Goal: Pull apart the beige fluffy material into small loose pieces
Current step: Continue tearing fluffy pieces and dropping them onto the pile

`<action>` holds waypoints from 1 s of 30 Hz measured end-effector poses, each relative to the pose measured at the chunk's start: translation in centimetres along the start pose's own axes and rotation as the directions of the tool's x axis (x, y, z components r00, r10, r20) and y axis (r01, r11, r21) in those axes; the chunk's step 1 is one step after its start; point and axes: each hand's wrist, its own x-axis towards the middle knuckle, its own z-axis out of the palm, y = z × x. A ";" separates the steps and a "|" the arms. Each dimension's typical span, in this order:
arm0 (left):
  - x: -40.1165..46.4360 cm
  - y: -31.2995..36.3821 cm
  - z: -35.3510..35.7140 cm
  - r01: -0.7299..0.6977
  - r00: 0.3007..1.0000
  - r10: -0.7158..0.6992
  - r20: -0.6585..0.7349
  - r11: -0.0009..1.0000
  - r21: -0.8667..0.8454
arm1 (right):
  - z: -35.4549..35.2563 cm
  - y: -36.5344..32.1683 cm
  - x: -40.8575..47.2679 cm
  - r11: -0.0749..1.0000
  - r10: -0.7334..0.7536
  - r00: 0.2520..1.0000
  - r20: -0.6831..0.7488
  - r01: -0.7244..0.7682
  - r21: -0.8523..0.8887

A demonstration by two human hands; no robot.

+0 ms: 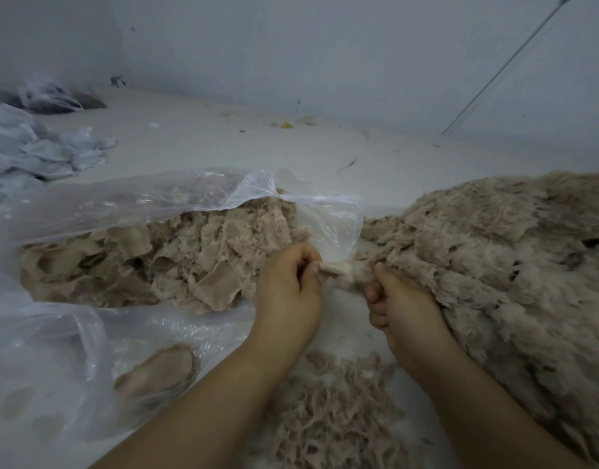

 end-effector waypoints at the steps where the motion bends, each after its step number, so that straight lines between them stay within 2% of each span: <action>1: 0.1 -0.2 -0.1 0.021 1.000 -0.021 0.006 1.000 -0.022 | 0.0 0.0 -0.1 1.000 -0.014 1.000 0.023 0.014 0.004; 4: -0.1 -0.4 0.3 0.054 0.997 -0.051 0.053 0.997 -0.061 | 0.0 0.1 -0.5 0.996 -0.085 0.992 0.094 0.088 -0.023; 11: -0.1 -0.6 0.3 0.049 0.998 -0.046 0.030 0.994 -0.102 | 0.4 -0.6 -1.8 0.952 -0.216 0.953 0.212 0.253 -0.170; 16: -0.1 0.1 0.3 0.114 0.990 -0.093 0.108 0.973 -0.203 | 0.1 0.0 -1.2 0.967 -0.202 0.963 0.177 0.225 -0.118; 21: -0.3 0.2 0.1 0.098 0.983 -0.067 0.168 0.979 -0.181 | -0.1 0.3 -0.8 0.990 -0.137 0.974 0.178 0.140 -0.008; 26: -0.5 0.2 0.3 0.096 0.974 -0.055 0.218 0.979 -0.181 | 0.0 0.3 -1.0 0.968 -0.228 0.945 0.234 0.245 -0.046; 30: -0.3 -0.2 0.3 0.187 0.965 -0.136 0.224 0.957 -0.222 | -0.2 0.6 -0.7 0.952 -0.276 0.930 0.243 0.300 -0.067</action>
